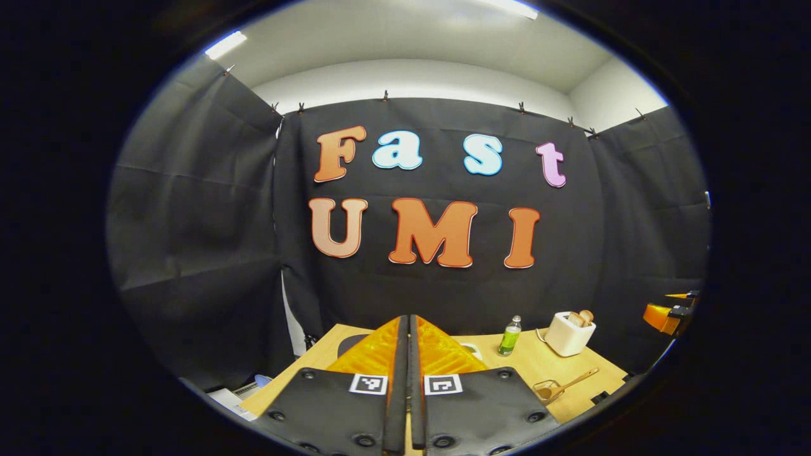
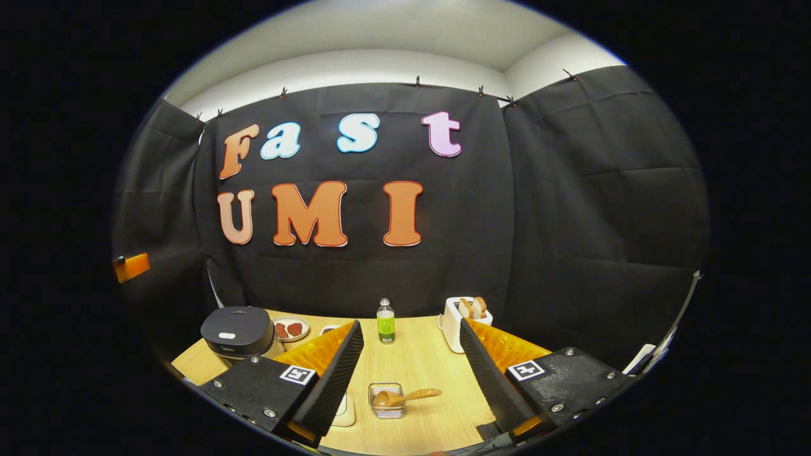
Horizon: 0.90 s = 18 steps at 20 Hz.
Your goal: Close the left gripper, press the button to open the rice cooker; take a wooden spoon from the chopstick holder with the right hand, scoop a spoonful of rice and pour it into the rice cooker, then put the wooden spoon back into the chopstick holder.
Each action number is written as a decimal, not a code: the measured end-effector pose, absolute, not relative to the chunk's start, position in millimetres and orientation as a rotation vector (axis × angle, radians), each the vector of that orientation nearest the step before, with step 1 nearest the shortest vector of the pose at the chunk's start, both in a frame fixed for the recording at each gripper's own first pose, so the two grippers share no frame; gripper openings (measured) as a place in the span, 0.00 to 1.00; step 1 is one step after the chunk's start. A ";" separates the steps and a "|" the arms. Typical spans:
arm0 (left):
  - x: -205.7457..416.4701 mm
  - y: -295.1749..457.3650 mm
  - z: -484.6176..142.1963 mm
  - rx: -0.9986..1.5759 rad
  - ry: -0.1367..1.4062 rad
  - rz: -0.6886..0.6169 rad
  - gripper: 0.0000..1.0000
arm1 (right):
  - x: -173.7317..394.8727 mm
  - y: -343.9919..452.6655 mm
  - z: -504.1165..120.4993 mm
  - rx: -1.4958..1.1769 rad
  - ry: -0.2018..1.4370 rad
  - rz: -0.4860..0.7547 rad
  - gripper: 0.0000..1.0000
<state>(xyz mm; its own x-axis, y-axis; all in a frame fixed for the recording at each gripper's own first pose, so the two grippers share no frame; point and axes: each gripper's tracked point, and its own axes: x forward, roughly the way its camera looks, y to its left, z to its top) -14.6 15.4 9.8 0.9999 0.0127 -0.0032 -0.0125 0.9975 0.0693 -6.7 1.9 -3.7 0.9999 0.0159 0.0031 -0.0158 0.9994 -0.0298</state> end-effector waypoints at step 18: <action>94.6 28.1 -107.2 0.027 0.316 -0.062 0.01 | 1.3 -1.4 -26.1 -0.007 0.064 -0.008 0.95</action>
<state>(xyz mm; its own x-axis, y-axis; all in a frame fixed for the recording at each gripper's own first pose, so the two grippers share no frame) 94.6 28.1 -107.2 0.9486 -0.0567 -0.3115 0.0651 0.9977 0.0168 1.3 -1.4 -26.1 0.9979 -0.0084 -0.0637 0.0080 0.9999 -0.0077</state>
